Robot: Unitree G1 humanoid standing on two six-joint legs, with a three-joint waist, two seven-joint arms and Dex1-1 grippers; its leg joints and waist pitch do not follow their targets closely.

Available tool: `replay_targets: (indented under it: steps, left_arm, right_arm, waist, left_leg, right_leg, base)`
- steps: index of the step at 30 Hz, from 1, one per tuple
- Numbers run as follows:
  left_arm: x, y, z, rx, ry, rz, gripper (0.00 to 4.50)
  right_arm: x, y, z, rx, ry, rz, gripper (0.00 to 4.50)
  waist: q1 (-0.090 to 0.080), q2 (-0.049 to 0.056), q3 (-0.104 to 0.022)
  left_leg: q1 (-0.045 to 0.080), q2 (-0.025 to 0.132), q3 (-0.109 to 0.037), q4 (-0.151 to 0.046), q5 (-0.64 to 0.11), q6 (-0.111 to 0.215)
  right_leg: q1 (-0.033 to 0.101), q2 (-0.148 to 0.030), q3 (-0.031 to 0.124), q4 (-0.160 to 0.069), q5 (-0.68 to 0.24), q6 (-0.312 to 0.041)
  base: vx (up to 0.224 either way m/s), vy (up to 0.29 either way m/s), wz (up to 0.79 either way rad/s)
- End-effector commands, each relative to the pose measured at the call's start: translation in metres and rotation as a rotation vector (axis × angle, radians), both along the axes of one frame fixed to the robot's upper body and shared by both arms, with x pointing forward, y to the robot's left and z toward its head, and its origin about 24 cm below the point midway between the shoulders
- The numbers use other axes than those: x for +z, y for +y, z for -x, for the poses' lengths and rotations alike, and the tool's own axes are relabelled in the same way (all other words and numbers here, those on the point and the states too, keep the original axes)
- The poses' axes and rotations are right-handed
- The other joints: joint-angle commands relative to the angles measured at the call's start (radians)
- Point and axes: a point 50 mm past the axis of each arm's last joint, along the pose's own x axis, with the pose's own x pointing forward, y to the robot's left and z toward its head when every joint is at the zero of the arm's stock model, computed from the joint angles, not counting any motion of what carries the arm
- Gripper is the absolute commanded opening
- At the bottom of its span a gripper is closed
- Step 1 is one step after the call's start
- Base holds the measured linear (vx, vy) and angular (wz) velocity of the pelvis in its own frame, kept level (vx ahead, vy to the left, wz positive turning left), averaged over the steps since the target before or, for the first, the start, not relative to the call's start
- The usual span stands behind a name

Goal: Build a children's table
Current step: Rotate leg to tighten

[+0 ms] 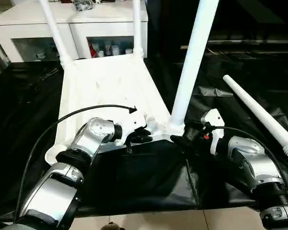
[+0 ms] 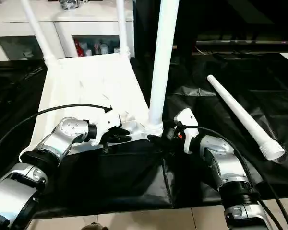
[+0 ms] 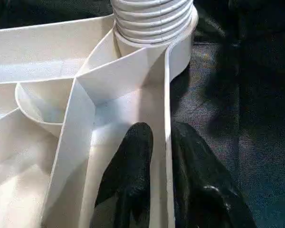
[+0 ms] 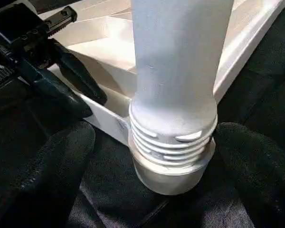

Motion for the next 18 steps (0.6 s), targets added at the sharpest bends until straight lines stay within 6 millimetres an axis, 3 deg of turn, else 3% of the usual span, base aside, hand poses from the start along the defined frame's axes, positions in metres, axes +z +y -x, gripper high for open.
replay_targets:
  steps: [1,6,18]
  left_arm:
    - [-0.011,0.006,0.004,0.01,0.057,-0.044,0.51]
    - [-0.01,0.006,0.005,-0.002,0.068,-0.037,0.09]
    - [-0.001,0.004,0.013,-0.098,0.042,0.031,0.05]
  right_arm:
    - [0.004,0.002,-0.002,0.022,-0.023,0.013,4.5]
    - [0.005,0.001,-0.003,0.019,-0.025,0.015,4.5]
    - [0.006,-0.005,-0.004,0.006,-0.051,0.05,4.5]
  waist:
    - [-0.002,-0.004,-0.06]
    - [-0.002,-0.005,-0.06]
    - [-0.004,-0.01,-0.062]
  left_leg:
    - [0.015,0.026,-0.008,-0.069,-0.261,0.038]
    - [0.015,0.026,-0.008,-0.069,-0.259,0.04]
    - [0.013,0.03,-0.007,-0.069,-0.227,0.051]
  right_leg:
    - [0.051,-0.061,0.046,-0.089,-0.243,-0.188]
    - [0.05,-0.062,0.046,-0.088,-0.24,-0.191]
    - [0.051,-0.064,0.047,-0.081,-0.199,-0.206]
  base:
    - [0.0,0.0,0.0]
    - [0.0,0.0,0.0]
    - [0.0,0.0,0.0]
